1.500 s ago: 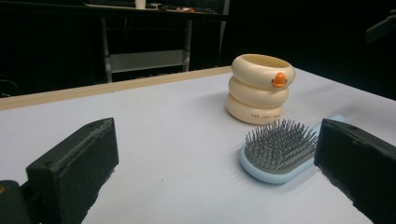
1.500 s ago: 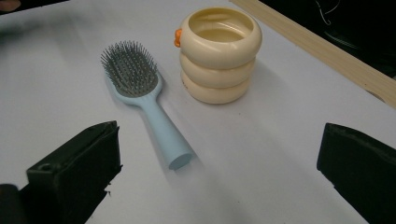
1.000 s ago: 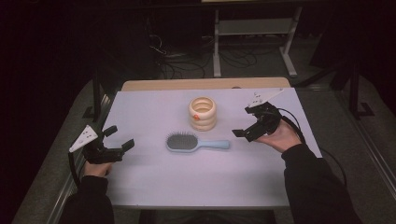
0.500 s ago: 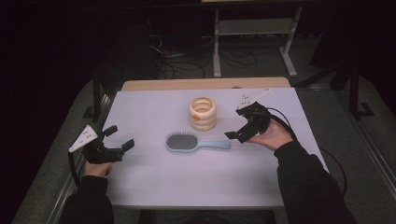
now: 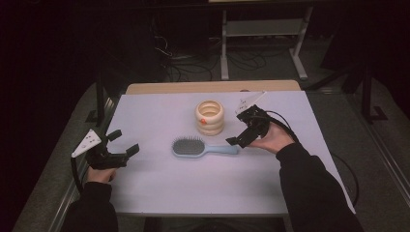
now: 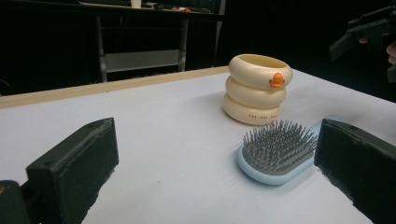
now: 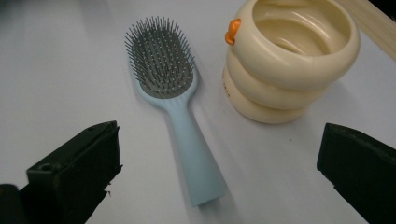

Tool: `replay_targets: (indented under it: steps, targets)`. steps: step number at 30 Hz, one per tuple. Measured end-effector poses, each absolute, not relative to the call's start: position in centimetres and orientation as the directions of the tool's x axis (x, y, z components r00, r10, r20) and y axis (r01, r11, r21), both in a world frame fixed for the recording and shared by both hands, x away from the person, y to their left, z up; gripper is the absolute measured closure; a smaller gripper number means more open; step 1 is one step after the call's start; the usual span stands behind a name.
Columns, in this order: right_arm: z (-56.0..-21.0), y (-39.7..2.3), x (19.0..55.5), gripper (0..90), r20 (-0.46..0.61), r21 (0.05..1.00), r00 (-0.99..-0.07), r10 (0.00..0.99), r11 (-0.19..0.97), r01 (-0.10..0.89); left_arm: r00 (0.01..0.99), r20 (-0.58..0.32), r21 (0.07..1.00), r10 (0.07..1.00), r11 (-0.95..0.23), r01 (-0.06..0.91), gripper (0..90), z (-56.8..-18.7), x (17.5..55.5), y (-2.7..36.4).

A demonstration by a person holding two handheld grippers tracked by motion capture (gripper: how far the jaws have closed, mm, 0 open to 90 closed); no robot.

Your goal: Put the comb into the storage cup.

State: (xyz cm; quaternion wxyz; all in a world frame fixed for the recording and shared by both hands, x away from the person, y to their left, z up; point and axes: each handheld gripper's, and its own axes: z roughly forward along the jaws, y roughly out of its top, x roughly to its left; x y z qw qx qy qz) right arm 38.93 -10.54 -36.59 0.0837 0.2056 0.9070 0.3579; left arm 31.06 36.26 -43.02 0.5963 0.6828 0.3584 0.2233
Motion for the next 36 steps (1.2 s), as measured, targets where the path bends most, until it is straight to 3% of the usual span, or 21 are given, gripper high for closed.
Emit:
replay_targets:
  steps: [36]
  targets:
    - [-39.7,-4.8,39.8,0.0,0.010,0.543,-0.966,0.259,0.810,0.223,0.646,-0.126,0.974,0.753,-0.029,0.223,0.0,-43.0,31.1,36.3]
